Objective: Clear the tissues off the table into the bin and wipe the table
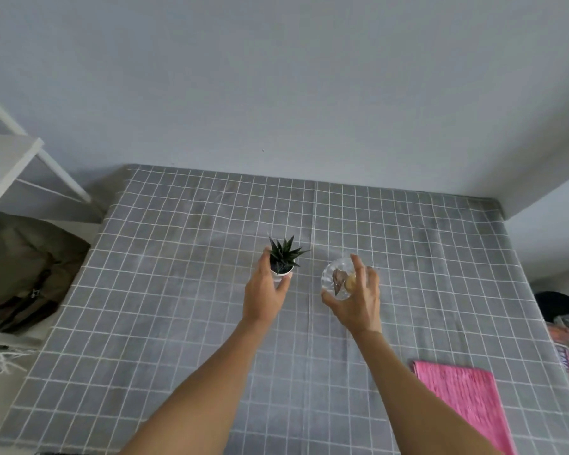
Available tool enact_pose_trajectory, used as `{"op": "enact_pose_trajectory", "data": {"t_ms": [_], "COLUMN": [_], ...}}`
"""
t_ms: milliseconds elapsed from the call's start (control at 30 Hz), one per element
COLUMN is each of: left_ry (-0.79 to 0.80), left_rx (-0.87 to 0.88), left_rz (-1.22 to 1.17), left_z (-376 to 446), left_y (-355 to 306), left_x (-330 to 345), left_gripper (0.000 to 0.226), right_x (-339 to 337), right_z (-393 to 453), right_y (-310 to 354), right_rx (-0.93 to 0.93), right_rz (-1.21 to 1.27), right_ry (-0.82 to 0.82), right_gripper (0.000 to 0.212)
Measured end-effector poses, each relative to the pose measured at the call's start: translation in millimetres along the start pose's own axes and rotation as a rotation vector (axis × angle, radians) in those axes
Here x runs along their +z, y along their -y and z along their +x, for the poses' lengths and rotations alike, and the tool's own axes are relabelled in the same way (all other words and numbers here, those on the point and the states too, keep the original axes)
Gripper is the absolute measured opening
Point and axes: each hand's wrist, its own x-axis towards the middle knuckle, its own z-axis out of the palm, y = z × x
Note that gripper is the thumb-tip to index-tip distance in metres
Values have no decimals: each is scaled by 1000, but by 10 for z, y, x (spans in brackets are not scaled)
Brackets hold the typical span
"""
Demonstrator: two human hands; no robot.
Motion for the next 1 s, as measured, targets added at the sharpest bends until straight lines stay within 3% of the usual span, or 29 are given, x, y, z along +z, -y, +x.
{"op": "enact_pose_trajectory", "data": {"t_ms": [433,633,1000], "left_ry": [10,34,93], "left_rx": [-30,-5,32], "left_rz": [-29,1,46], "left_z": [106,87,133], "left_y": [33,104,158], "left_x": [301,330,223], "left_gripper": [61,64,73], "right_x": [208,139,105], "right_z": [302,362,353], "right_y": [-103,-143,-137], "right_rx": [8,2,1], "right_rz": [10,-159,-237], "right_ry": [60,99,130], "right_gripper": [96,101,102]}}
